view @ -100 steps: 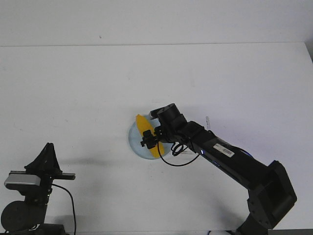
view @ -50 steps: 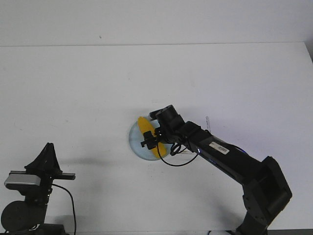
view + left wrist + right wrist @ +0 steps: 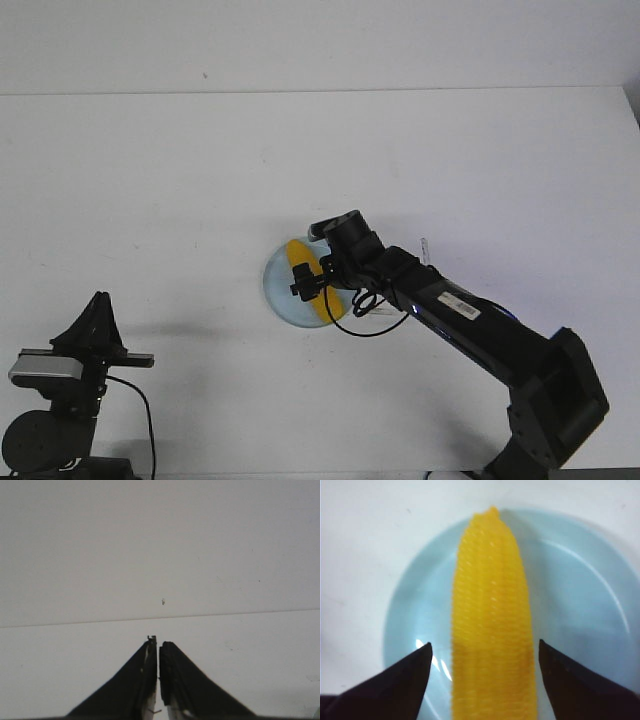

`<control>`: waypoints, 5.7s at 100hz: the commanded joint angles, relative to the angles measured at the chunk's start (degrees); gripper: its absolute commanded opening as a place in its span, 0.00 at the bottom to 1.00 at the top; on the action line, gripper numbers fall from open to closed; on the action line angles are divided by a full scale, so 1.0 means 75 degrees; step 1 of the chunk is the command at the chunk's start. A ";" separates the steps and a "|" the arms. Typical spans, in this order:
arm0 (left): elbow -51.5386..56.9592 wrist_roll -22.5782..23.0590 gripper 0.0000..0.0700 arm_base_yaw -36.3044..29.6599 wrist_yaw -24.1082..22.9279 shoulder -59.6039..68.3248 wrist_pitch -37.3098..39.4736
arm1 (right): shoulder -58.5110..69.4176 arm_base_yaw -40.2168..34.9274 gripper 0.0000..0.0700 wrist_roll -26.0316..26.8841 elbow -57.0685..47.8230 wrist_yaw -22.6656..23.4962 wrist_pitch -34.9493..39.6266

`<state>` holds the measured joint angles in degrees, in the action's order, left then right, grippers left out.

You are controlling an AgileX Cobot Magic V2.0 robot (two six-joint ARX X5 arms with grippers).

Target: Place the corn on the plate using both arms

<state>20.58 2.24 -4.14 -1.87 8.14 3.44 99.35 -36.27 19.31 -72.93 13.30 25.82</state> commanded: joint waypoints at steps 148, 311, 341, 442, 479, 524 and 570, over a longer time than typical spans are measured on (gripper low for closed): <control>0.0032 0.0096 0.00 0.0006 -0.0038 -0.0012 0.0117 | -0.8023 0.4881 0.02 -0.2346 0.6260 -0.2288 -0.2253; 0.0032 0.0096 0.00 0.0006 -0.0038 -0.0012 0.0117 | -1.2493 0.4931 0.03 -0.2302 0.6895 -0.2323 -0.2640; 0.0026 -0.0052 0.00 0.0006 -0.0114 -0.0020 -0.0918 | -1.2493 0.4931 0.03 -0.2302 0.6895 -0.2323 -0.2640; -0.2658 -0.0449 0.00 0.0300 -0.0204 -0.1072 0.1297 | -1.2493 0.4931 0.03 -0.2302 0.6895 -0.2323 -0.2640; -0.2646 -0.0449 0.00 0.0315 -0.0154 -0.1064 0.1043 | -1.2493 0.4931 0.03 -0.2302 0.6895 -0.2323 -0.2640; -0.2646 -0.0449 0.00 0.0315 -0.0154 -0.1061 0.0962 | -1.2493 0.4931 0.03 -0.2302 0.6895 -0.2323 -0.2640; -0.2646 -0.0449 0.00 0.0315 -0.0154 -0.1061 0.0962 | -1.2493 0.4931 0.03 -0.2302 0.6895 -0.2323 -0.2640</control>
<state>1.98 -0.89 -1.76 -3.09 0.27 9.98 5.85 0.75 1.54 -21.08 -4.10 6.61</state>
